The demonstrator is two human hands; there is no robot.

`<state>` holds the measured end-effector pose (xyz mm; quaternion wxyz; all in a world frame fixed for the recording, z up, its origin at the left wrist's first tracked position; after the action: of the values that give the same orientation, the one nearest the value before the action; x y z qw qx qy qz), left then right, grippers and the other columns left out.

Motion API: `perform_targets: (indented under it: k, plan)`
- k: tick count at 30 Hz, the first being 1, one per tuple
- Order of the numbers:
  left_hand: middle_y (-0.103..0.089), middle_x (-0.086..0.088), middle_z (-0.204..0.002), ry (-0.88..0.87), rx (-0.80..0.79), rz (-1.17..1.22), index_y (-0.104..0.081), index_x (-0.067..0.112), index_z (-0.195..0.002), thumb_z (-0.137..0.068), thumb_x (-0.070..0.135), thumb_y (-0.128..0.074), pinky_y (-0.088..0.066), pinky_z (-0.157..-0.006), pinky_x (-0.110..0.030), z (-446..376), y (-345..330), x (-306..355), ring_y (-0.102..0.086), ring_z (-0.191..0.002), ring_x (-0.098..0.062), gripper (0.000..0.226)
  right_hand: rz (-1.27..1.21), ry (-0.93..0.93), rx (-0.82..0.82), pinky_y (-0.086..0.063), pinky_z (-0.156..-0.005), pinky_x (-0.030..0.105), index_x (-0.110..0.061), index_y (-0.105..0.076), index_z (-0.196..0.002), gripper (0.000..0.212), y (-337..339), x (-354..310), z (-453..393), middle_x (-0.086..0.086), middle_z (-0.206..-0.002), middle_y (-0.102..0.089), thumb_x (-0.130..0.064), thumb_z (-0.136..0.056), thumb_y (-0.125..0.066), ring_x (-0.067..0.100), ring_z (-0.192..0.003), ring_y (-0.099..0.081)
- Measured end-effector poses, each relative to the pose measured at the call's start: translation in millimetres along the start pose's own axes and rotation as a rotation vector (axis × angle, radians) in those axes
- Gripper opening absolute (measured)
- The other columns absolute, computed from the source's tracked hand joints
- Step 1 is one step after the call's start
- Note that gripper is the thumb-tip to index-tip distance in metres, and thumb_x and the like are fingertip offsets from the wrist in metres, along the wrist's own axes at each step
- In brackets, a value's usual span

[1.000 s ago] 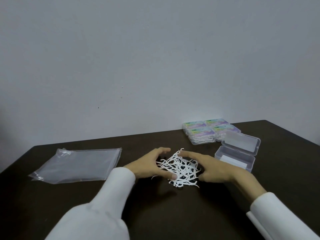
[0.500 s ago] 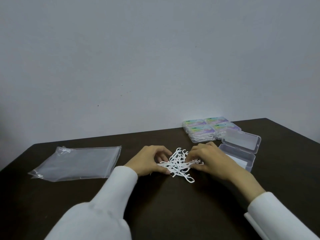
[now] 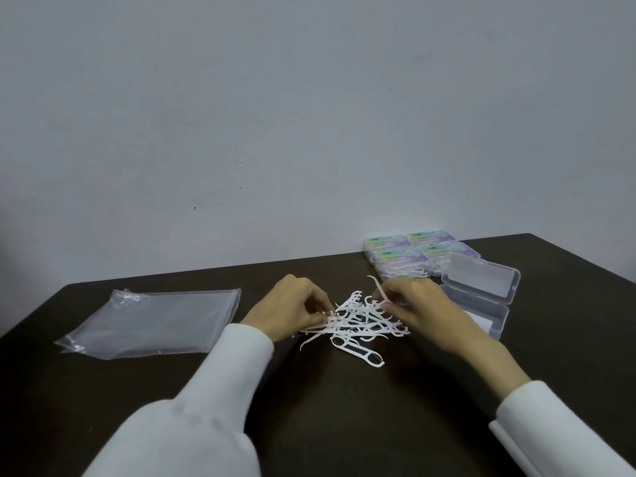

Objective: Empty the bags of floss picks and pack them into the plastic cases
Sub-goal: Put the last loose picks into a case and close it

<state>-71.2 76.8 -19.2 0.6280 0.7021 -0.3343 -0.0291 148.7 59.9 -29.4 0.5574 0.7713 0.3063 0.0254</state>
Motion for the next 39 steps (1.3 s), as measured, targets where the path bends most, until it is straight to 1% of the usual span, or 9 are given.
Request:
perform_targets:
  k: [4, 8, 13, 16, 20, 26, 30, 33, 39]
  plan:
    - [-0.073, 0.003, -0.083, 0.019, 0.077, 0.077, -0.076, 0.022, -0.092, -0.08, 0.018, -0.073, -0.053, -0.075, -0.023, 0.2, 3.2, -1.1, -0.065, -0.077, -0.006, 0.013, -0.102, -0.041, 0.042, -0.05, -0.085, 0.027, -0.018, -0.061, -0.113, 0.023, 1.9, 0.8, 0.7, -0.005, -0.104, -0.064, -0.017, -0.091, -0.058, 0.01, -0.094, -0.061]
    - [-0.073, 0.004, -0.08, 0.034, 0.144, 0.19, -0.076, 0.02, -0.091, -0.079, 0.014, -0.074, -0.053, -0.073, -0.017, 1.0, 8.2, -2.1, -0.065, -0.074, -0.002, 0.013, -0.162, -0.063, 0.088, -0.051, -0.087, 0.03, -0.017, -0.061, -0.115, 0.026, 3.7, 0.9, 0.6, -0.003, -0.101, -0.065, -0.013, -0.089, -0.06, 0.01, -0.093, -0.061]
    - [-0.071, 0.009, -0.078, 0.065, 0.217, 0.356, -0.076, 0.021, -0.087, -0.078, 0.011, -0.074, -0.051, -0.07, -0.011, 1.2, 10.4, 1.4, -0.065, -0.074, 0.002, 0.013, -0.255, -0.117, 0.201, -0.044, -0.076, 0.004, -0.014, -0.064, -0.106, 0.021, 9.8, 1.3, 1.8, -0.017, -0.083, -0.06, -0.01, -0.086, -0.065, -0.01, -0.077, -0.057]
    - [-0.072, 0.01, -0.079, 0.065, 0.26, 0.415, -0.076, 0.019, -0.086, -0.077, 0.01, -0.075, -0.051, -0.071, -0.011, -0.1, 6.3, 6.2, -0.065, -0.075, 0.002, 0.013, -0.291, -0.18, 0.273, -0.042, -0.071, -0.002, -0.012, -0.064, -0.105, 0.021, 12.6, 5.9, 5.9, -0.008, -0.083, -0.063, -0.011, -0.084, -0.066, -0.005, -0.077, -0.058]
    - [-0.073, 0.007, -0.081, 0.063, 0.322, 0.505, -0.074, 0.025, -0.084, -0.077, 0.01, -0.075, -0.05, -0.072, -0.011, -2.6, -3.8, 14.2, -0.067, -0.079, -0.003, 0.016, -0.293, -0.245, 0.379, -0.044, -0.071, 0.004, -0.012, -0.064, -0.11, 0.026, 18.6, 14.2, 14.5, -0.001, -0.092, -0.066, -0.015, -0.084, -0.067, 0.003, -0.081, -0.06]
    - [-0.074, 0.002, -0.079, 0.075, 0.388, 0.684, -0.074, 0.013, -0.088, -0.077, 0.004, -0.073, -0.05, -0.069, -0.012, -10.9, -18.6, 34.7, -0.069, -0.075, -0.008, 0.014, -0.274, -0.315, 0.476, -0.047, -0.081, 0.018, -0.008, -0.061, -0.118, 0.035, 29.0, 26.6, 27.7, 0.005, -0.103, -0.067, -0.015, -0.084, -0.066, 0.01, -0.091, -0.061]
    - [-0.073, 0.002, -0.079, 0.08, 0.449, 0.752, -0.074, 0.015, -0.086, -0.077, 0.008, -0.075, -0.051, -0.07, -0.013, -21.7, -24.8, 46.3, -0.068, -0.075, -0.006, 0.011, -0.198, -0.315, 0.509, -0.047, -0.078, 0.019, -0.009, -0.061, -0.117, 0.034, 35.1, 32.9, 36.8, 0.007, -0.105, -0.068, -0.013, -0.083, -0.066, 0.009, -0.088, -0.059]
    - [-0.073, 0.002, -0.082, 0.094, 0.444, 0.788, -0.073, 0.015, -0.087, -0.077, 0.011, -0.075, -0.054, -0.074, -0.018, -34.2, -33.7, 56.3, -0.068, -0.078, -0.008, 0.011, -0.137, -0.334, 0.491, -0.045, -0.077, 0.017, -0.009, -0.059, -0.12, 0.038, 39.0, 38.7, 46.2, 0.008, -0.11, -0.066, -0.012, -0.083, -0.066, 0.007, -0.087, -0.057]
    - [-0.071, 0.007, -0.08, 0.077, 0.391, 0.872, -0.07, 0.019, -0.08, -0.077, 0.011, -0.075, -0.048, -0.066, -0.008, -55.0, -51.7, 84.8, -0.065, -0.074, 0.001, 0.009, -0.053, -0.396, 0.382, -0.051, -0.083, 0.027, -0.014, -0.049, -0.129, 0.046, 41.0, 48.5, 55.7, 0.008, -0.116, -0.063, -0.014, -0.086, -0.063, 0.017, -0.1, -0.064]
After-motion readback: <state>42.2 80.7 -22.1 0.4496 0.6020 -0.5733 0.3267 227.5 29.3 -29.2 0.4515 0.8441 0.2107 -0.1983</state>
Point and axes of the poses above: each hand's wrist, its own z-axis away from the middle knuckle, its own y-axis out of the back of the hand, x = y × z, the point moved 1 cm from there along -z, towards the middle knuckle
